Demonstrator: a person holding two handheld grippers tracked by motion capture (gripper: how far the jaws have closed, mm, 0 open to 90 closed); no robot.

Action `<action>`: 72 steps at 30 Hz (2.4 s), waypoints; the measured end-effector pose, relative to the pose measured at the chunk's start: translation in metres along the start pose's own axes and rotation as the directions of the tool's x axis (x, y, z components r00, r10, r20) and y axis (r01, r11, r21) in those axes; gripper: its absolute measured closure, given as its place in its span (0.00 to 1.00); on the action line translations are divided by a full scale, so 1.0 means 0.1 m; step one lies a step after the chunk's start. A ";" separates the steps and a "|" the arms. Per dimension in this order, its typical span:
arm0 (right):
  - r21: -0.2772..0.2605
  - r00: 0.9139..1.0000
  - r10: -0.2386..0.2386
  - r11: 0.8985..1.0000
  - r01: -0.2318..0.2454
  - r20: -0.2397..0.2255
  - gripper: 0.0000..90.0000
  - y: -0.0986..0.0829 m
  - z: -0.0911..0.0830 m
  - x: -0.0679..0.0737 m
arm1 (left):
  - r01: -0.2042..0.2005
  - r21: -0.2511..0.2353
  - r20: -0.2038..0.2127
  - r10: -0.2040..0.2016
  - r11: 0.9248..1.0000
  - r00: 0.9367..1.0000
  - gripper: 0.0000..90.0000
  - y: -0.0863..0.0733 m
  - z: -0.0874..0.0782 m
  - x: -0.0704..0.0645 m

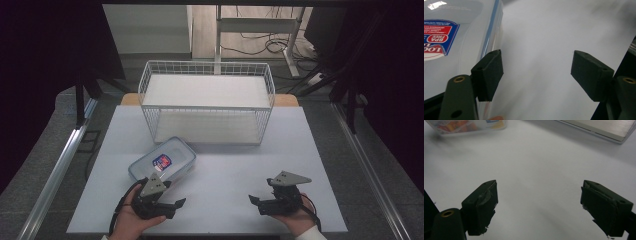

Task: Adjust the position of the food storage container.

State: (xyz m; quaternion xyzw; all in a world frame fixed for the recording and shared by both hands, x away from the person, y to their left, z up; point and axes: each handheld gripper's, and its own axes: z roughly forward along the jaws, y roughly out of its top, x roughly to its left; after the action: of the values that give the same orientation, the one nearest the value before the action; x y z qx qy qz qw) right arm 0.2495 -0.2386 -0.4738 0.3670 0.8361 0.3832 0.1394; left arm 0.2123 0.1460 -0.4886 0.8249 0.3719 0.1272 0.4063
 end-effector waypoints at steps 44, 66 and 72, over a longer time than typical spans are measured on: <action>0.025 0.999 -0.031 0.999 0.031 0.021 0.20 0.00 0.03 -0.04 | 0.056 -0.062 -0.020 -0.058 0.996 0.998 0.32 0.52 -0.37 0.50; 0.051 0.999 -0.040 0.998 0.038 0.029 0.21 -0.02 0.07 -0.05 | 0.057 0.047 -0.133 -0.050 0.997 0.990 0.57 0.82 -0.12 1.20; 0.055 0.999 -0.038 0.998 0.036 0.033 0.21 -0.02 0.07 -0.05 | 0.066 0.107 -0.155 -0.049 0.992 0.987 0.73 0.86 0.05 1.44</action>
State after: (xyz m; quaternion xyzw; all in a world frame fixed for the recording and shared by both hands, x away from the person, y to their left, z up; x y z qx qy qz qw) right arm 0.2554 -0.2392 -0.4806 0.3617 0.8503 0.3512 0.1508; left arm 0.3587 0.2126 -0.4396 0.8232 0.4319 0.1568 0.3336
